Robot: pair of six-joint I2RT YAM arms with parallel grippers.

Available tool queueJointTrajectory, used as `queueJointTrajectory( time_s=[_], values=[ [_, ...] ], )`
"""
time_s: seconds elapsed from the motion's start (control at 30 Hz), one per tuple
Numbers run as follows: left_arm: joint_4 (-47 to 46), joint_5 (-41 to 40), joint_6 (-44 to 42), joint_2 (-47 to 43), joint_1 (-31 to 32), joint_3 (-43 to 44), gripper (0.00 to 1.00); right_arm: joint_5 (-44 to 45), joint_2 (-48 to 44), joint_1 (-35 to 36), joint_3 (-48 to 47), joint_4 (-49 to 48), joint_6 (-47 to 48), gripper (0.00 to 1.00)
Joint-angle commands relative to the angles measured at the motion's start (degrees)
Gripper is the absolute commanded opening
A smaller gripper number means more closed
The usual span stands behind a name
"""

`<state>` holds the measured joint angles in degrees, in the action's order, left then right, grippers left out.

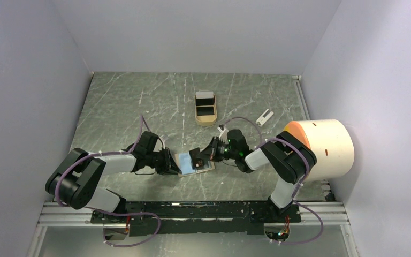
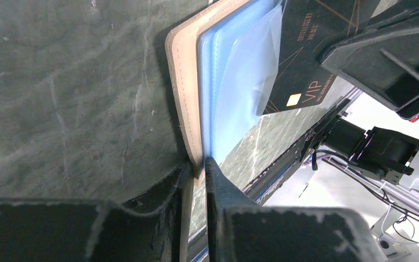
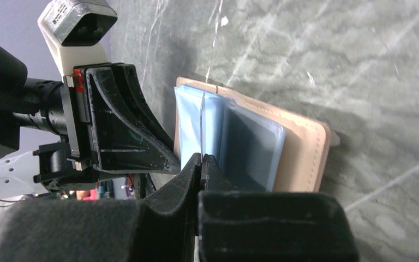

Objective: Put the credit cards into the card holder
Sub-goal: Insert the credit card into the card holder.

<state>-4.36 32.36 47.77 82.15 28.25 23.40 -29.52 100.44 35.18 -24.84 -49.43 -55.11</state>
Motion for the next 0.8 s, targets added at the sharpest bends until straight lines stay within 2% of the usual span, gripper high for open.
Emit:
queueJointTrajectory(
  time_s=[0.0, 0.23, 0.43, 0.57, 0.77],
  values=[
    [-0.11, 0.80, -1.01, 0.16, 0.40, 0.70, 0.19, -2.24, 1.25, -0.37, -3.54, 4.12, 8.19, 0.00],
    [-0.89, 1.09, -0.36, 0.38, 0.40, 0.65, 0.19, -3.40, 3.49, -0.40, -3.47, 1.77, 8.94, 0.00],
    [0.63, 0.34, -0.82, 0.00, 0.40, 1.35, 0.19, -6.08, 5.34, -0.31, -0.18, -3.74, 1.20, 0.00],
    [0.84, 0.25, -0.84, 0.09, 0.40, 1.46, 0.18, -3.95, 4.89, -0.20, 2.84, -4.67, -2.40, 0.00],
    [-0.04, 0.67, -0.42, 0.47, 0.40, 1.24, 0.18, -2.01, 4.68, 0.47, 3.00, -3.24, -2.60, 0.00]
  ],
)
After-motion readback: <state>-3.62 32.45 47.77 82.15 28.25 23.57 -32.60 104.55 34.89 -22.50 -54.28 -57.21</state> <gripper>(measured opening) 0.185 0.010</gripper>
